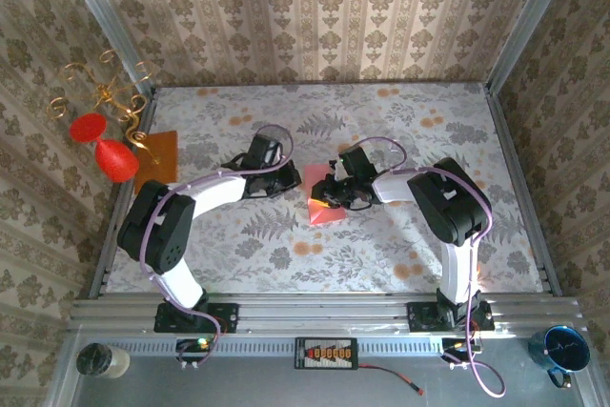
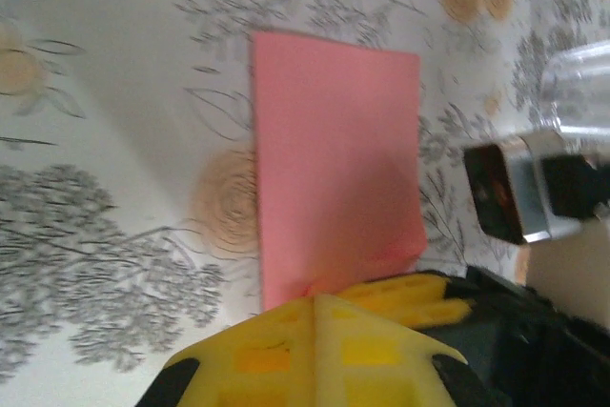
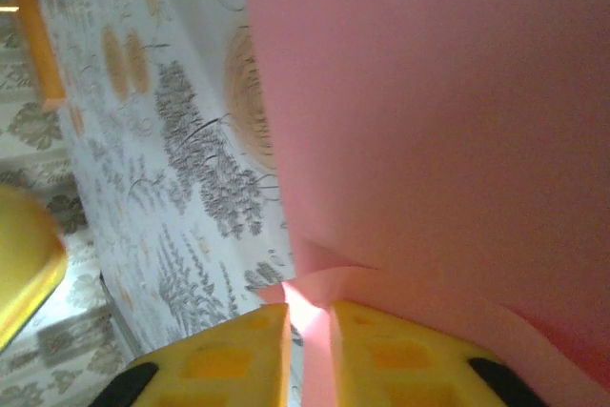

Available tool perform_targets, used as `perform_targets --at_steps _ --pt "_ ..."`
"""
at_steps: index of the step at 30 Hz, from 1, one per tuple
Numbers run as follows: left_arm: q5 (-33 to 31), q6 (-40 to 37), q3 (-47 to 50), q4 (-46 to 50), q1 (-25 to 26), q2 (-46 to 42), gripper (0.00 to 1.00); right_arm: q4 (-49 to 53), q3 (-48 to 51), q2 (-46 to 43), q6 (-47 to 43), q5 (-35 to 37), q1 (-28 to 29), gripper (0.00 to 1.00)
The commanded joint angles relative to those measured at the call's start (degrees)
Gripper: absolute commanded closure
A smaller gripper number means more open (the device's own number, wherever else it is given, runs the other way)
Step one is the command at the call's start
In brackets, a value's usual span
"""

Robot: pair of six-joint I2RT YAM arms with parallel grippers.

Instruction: Fold a paper plane with a square sheet of paper (pick it up from the middle)

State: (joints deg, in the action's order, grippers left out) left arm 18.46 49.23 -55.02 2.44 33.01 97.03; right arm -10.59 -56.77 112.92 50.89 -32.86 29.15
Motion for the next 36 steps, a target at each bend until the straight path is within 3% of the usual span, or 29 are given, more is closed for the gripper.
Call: perform_targets --at_steps 1,12,36 --pt "0.9 -0.5 0.2 -1.4 1.7 1.2 1.00 10.0 2.9 2.8 -1.7 6.6 0.1 0.85" --pt "0.0 -1.4 -2.2 0.2 4.9 6.3 1.00 10.9 3.2 3.1 -2.0 7.2 0.1 0.98" --pt "-4.4 -3.3 -5.7 7.8 4.9 12.5 1.00 6.9 3.4 1.5 0.4 3.3 0.0 0.98"
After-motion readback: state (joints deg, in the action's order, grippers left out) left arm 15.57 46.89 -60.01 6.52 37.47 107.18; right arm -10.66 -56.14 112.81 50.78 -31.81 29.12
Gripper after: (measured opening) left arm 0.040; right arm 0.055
